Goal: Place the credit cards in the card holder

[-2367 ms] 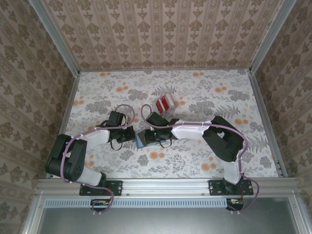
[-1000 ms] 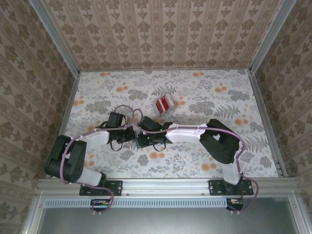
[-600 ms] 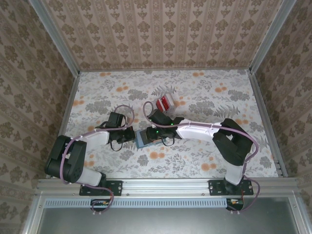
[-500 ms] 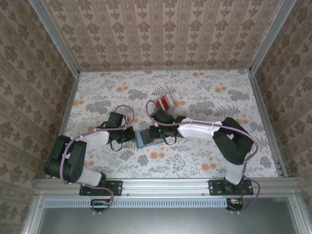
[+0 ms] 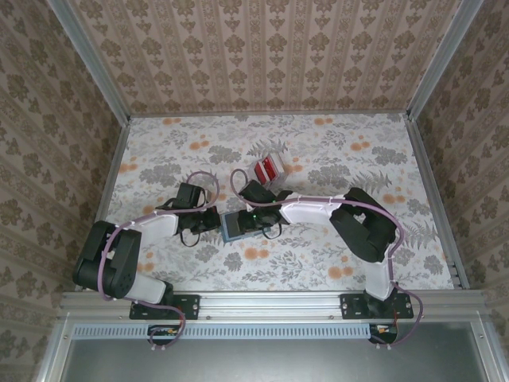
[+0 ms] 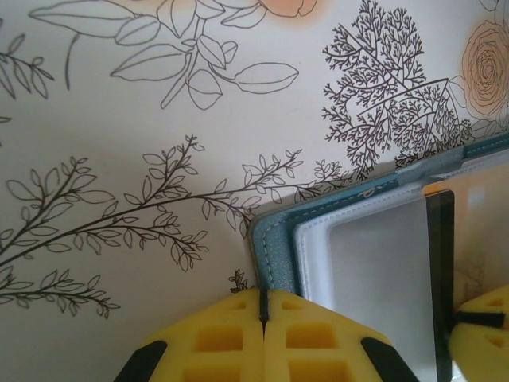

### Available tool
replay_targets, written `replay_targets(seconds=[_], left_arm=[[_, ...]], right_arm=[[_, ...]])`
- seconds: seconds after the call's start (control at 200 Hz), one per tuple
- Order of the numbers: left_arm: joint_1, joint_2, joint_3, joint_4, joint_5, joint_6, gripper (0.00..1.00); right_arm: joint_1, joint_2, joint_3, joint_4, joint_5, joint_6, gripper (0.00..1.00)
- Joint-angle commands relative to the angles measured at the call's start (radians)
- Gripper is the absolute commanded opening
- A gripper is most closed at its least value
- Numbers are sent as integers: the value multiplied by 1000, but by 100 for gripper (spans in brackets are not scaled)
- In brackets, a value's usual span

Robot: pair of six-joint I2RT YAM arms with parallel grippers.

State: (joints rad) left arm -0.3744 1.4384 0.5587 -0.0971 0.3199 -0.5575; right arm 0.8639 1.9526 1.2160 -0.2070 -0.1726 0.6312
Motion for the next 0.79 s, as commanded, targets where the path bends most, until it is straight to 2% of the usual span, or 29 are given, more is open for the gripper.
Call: replay_targets(seconds=[0.0,0.265,0.52,0.785], left_arm=[[-9,29,-14,-44,-48,-10,3],[-10,24,-15,-51,-50,-8,2],[-9,-13,-13,-55,-35,-22,0],[-6,-100,-5,-73,-5,-42,0]], right_arm=[[26,53,39,-9,-19,9,16],[39,49,74,-42,8,-14,16],[20,-43,41,-94,49,-48,22],[19,-62,28,-85,43,-45,27]])
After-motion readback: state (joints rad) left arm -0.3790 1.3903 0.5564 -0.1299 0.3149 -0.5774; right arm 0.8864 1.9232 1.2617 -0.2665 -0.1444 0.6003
